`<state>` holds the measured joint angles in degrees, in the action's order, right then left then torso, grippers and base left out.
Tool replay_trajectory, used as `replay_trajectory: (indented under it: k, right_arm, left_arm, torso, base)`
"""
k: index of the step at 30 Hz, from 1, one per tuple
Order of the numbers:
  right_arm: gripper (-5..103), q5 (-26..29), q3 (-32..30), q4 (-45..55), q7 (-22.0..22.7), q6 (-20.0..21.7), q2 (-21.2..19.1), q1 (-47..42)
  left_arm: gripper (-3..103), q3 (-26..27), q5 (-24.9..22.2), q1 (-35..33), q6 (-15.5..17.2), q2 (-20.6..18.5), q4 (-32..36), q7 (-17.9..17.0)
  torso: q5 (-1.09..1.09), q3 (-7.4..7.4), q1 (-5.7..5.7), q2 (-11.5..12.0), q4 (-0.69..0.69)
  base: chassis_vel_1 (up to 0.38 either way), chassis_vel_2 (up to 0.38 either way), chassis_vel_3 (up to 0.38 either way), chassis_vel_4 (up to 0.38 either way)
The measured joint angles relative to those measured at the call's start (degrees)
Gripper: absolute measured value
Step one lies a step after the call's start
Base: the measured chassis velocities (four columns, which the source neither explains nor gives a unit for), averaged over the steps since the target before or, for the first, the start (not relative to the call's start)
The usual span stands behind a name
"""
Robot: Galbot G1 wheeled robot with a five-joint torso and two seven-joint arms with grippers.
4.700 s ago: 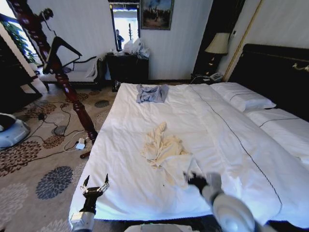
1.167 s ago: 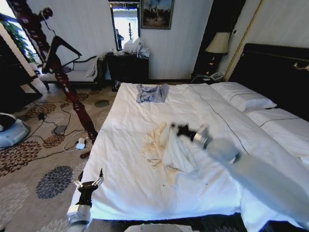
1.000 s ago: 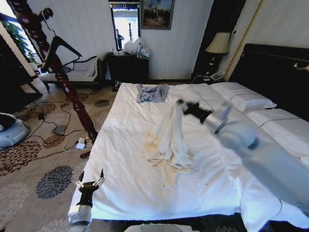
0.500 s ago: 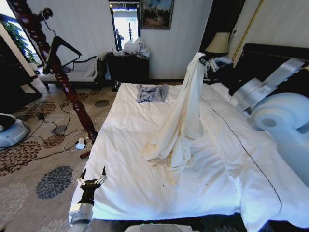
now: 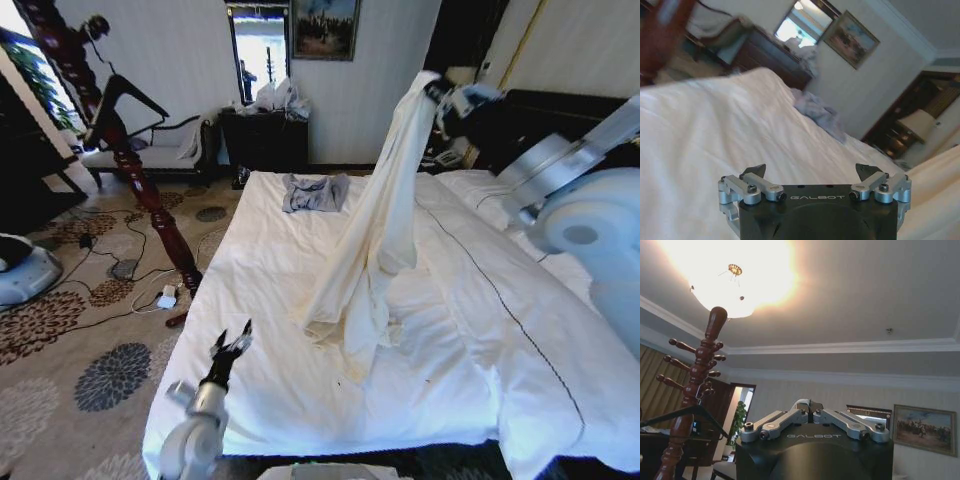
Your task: Pick up the clothes from the bed and hang them on the clothes hanger.
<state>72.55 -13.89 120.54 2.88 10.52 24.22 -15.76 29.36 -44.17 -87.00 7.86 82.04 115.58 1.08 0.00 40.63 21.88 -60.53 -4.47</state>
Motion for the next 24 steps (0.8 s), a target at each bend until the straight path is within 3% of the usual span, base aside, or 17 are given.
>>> replay_trajectory:
  k: [7,12,15,17,19,24]
  right_arm:
    - [0,-0.3,4.6,0.0,-0.5,-1.3,0.3,1.6]
    - [0,-2.9,6.9,0.3,-0.1,-1.4,0.4,-0.8]
    - [0,-4.9,8.2,0.1,0.1,-1.5,0.8,-2.0]
    - [0,-5.0,8.3,0.0,0.1,-1.5,0.9,-2.0]
    - [0,-5.2,8.6,-0.3,0.2,-1.5,0.9,-1.9]
    - [0,-5.3,8.3,0.4,0.3,-1.5,0.7,-2.6]
  left_arm:
    - [100,-6.3,2.6,12.1,1.3,-1.6,-10.9,0.5]
    - [100,-9.8,3.4,17.7,2.3,-1.7,-14.9,0.6]
    - [100,-14.9,14.5,20.5,2.7,-4.5,-16.1,2.7]
    - [100,-16.0,17.1,20.7,2.4,-5.5,-16.2,3.2]
    - [100,-20.6,24.5,22.1,1.1,-10.3,-16.2,4.7]
    - [100,-26.5,26.5,27.2,-0.8,-13.6,-19.1,4.8]
  torso:
    - [0.0,0.0,0.0,0.0,0.02]
    - [0.02,0.01,0.01,0.0,0.01]
    - [0.02,0.0,0.01,0.0,0.01]
    - [0.01,0.01,0.01,0.0,0.01]
    - [0.0,0.0,0.0,0.0,0.04]
    - [0.0,0.0,0.0,0.0,0.02]
  base:
    - [0.0,0.0,0.0,0.0]
    - [0.0,0.0,0.0,0.0]
    - [0.0,0.0,0.0,0.0]
    - [0.0,0.0,0.0,0.0]
    - [0.0,0.0,0.0,0.0]
    - [0.0,0.0,0.0,0.0]
